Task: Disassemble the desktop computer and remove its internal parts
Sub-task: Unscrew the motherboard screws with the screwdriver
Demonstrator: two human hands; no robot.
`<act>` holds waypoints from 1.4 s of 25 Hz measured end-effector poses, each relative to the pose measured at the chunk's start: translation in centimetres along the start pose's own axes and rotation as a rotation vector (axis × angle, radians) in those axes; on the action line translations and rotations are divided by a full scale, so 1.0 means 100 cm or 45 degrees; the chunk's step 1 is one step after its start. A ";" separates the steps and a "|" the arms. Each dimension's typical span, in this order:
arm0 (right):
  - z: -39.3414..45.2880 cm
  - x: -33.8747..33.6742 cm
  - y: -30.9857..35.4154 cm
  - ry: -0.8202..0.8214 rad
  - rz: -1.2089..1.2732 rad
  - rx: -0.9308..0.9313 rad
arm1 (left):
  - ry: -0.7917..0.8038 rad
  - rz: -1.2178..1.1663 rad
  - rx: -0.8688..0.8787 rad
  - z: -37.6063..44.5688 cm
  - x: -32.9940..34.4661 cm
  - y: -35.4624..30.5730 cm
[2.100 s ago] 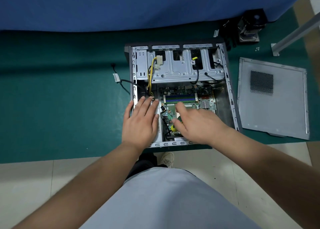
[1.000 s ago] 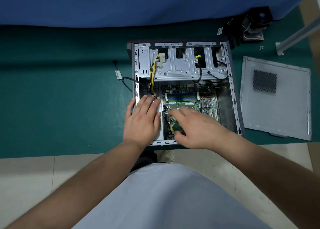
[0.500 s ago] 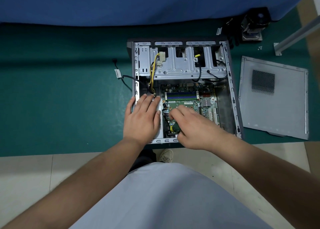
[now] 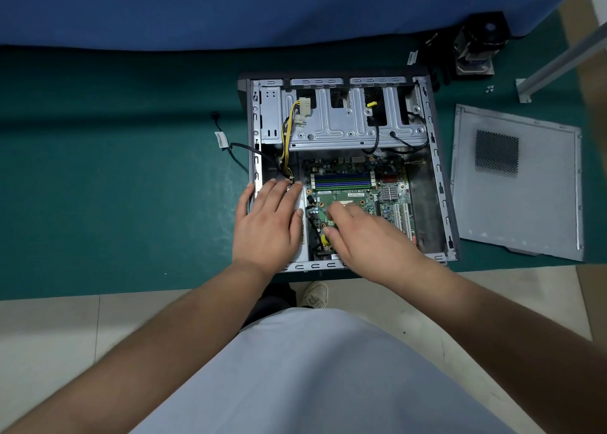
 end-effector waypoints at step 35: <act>-0.002 0.006 -0.023 -0.082 0.185 0.086 | -0.030 0.010 0.000 0.000 0.003 0.000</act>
Point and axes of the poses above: each hand's wrist, its own z-axis towards the middle knuckle, its own x-axis out of the palm, y = z × x, the point moved 3 cm from there along z, towards the middle knuckle, and after that the axes turned 8 degrees about x, right-handed, at the moved point
